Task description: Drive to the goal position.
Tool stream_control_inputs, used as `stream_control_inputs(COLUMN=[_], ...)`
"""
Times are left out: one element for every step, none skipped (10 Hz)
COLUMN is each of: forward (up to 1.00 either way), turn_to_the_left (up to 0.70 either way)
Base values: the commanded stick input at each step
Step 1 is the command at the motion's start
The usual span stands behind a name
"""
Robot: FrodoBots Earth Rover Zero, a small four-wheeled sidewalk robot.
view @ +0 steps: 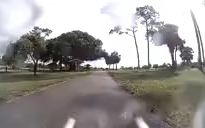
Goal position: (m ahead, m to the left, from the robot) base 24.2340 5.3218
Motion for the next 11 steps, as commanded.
stream_control_inputs(forward=[0.85, 0.85, 0.85, 0.85, 0.85, 0.85, 0.85, 0.85, 0.85, 0.85, 0.85], turn_to_the_left=[0.33, 0.26, 0.00, 0.00, 0.00, 0.00, 0.00, 0.00, 0.00, 0.00, 0.00])
